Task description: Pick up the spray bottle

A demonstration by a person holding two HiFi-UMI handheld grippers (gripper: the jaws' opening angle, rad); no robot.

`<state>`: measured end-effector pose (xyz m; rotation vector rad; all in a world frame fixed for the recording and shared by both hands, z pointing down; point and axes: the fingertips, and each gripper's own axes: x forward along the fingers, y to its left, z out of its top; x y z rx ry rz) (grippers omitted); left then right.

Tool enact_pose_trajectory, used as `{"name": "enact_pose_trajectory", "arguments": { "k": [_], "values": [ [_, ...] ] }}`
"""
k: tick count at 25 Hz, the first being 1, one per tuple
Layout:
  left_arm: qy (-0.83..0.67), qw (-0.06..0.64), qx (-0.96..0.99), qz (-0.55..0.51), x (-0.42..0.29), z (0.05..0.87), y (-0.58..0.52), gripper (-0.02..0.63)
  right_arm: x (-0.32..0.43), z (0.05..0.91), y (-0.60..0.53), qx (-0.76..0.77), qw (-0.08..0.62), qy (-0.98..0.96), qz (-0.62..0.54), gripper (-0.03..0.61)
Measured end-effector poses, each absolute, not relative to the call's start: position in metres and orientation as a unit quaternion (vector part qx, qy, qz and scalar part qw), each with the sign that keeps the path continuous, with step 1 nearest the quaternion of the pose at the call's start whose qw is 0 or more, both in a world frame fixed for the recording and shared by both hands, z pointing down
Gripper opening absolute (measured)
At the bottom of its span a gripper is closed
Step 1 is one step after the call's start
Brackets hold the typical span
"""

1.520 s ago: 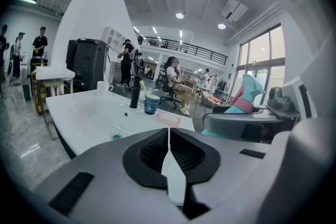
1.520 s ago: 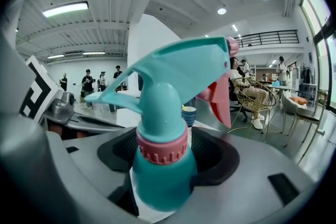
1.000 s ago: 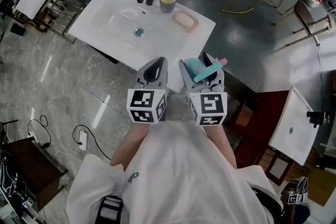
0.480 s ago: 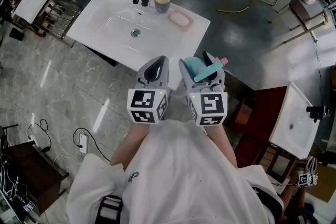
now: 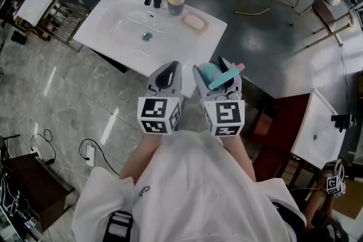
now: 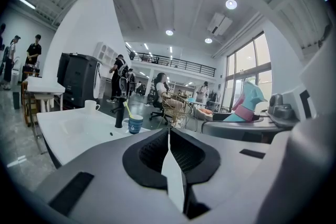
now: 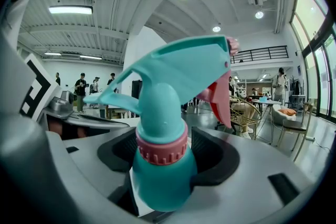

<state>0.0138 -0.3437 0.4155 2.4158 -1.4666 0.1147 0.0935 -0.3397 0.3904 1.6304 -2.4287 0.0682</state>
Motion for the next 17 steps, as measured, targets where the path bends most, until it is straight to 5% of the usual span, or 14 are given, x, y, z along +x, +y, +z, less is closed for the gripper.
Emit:
{"name": "enact_pose_trajectory", "arguments": {
  "k": [17],
  "values": [
    [-0.514, 0.152, 0.843, 0.042, 0.01, 0.4165, -0.3449, 0.032, 0.0896, 0.4, -0.3401, 0.553, 0.117, -0.824, 0.03, 0.314]
  ]
}}
